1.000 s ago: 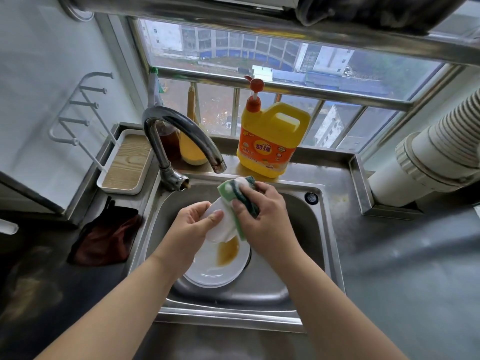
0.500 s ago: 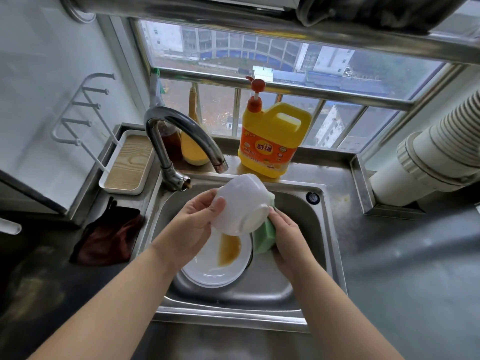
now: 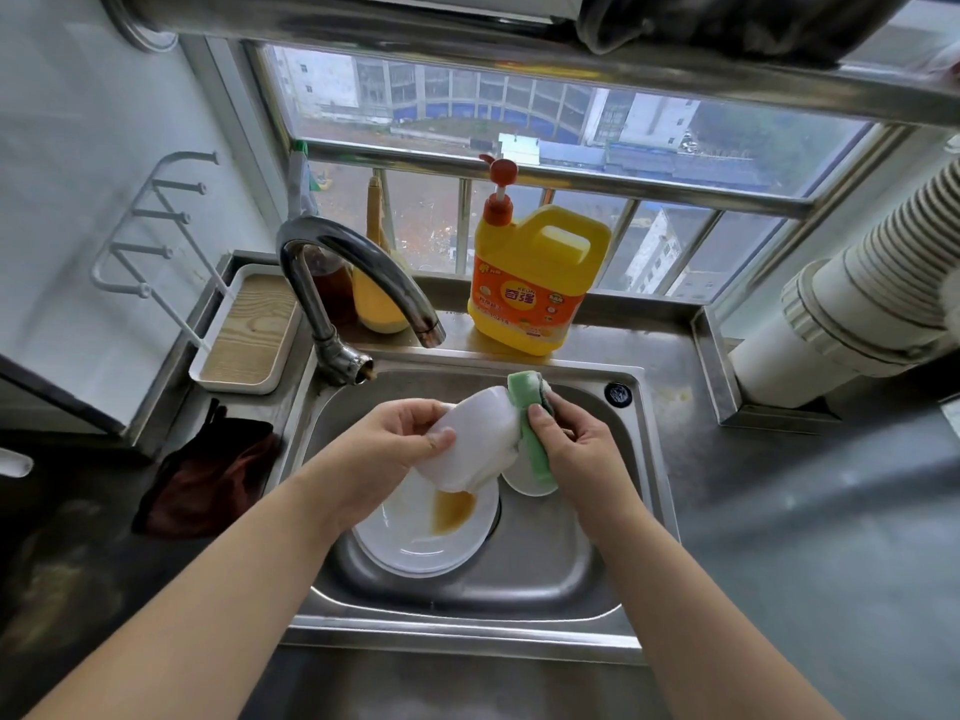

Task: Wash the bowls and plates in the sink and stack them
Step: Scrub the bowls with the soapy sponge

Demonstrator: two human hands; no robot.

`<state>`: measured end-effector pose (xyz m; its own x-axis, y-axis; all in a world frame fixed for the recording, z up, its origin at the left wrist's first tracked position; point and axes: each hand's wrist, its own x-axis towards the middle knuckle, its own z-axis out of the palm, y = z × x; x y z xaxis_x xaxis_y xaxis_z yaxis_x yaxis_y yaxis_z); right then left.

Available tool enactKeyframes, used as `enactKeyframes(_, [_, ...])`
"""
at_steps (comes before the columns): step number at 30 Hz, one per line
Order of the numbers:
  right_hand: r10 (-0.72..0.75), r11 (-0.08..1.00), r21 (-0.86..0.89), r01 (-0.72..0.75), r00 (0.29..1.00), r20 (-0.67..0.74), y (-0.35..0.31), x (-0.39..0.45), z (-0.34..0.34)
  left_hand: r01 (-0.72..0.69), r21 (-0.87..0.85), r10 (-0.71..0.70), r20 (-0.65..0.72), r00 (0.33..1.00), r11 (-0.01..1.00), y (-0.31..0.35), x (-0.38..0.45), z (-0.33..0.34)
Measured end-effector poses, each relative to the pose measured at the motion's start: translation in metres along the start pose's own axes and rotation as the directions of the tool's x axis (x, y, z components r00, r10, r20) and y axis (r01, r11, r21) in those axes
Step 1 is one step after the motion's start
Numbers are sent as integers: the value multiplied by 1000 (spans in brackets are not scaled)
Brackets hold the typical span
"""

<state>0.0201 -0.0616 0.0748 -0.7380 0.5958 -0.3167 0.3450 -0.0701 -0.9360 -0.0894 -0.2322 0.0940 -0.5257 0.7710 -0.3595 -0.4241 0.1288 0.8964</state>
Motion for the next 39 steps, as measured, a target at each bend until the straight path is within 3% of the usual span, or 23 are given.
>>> enactKeyframes(4, [-218,927,-308,214,976,22,-8,-11,7,10,7,-9,-81,997,1000,-9,3,7])
enactKeyframes(8, [-376,724,-554,411,908,183,-19,-31,29,-81,26,85,-240,967,996,-16,4,25])
enactKeyframes(11, [-340,780,-518,353,932,122,-23,-17,26,-141,-30,128,-266,955,990,-18,-2,24])
enactKeyframes(14, [-128,928,-347,136,991,46,-25,4,12,-187,-113,154,-256,954,976,-20,-5,18])
enactKeyframes(16, [-36,955,-292,55,997,70,-22,7,9,-191,-168,147,-243,959,967,-21,-6,16])
enactKeyframes(18, [-73,941,-329,84,996,44,-19,3,12,-177,-157,133,-254,958,972,-23,-6,14])
enactKeyframes(20, [-201,888,-415,198,979,39,-18,-6,18,-153,-103,120,-269,955,983,-25,-6,15])
enactKeyframes(23, [-312,770,-532,351,936,165,-22,-21,32,-132,-74,107,-275,955,988,-27,-6,17])
enactKeyframes(25, [-330,745,-549,378,925,188,-25,-21,37,-152,-125,117,-254,960,980,-24,-7,16])
enactKeyframes(27, [-299,819,-480,315,948,112,-24,-12,33,-173,-165,131,-235,963,971,-22,-9,13])
enactKeyframes(29, [-159,908,-388,156,987,26,-22,1,25,-199,-258,136,-243,960,946,-21,-8,9])
enactKeyframes(32, [39,963,-265,-35,999,10,-14,4,16,-221,-350,132,-260,956,910,-16,-6,8])
enactKeyframes(34, [1,972,-233,-1,1000,-3,-13,-3,16,-224,-347,141,-248,958,911,-13,-5,7])
enactKeyframes(39, [-312,885,-341,317,947,72,-32,-17,27,-174,-329,128,-155,980,928,-19,-7,8])
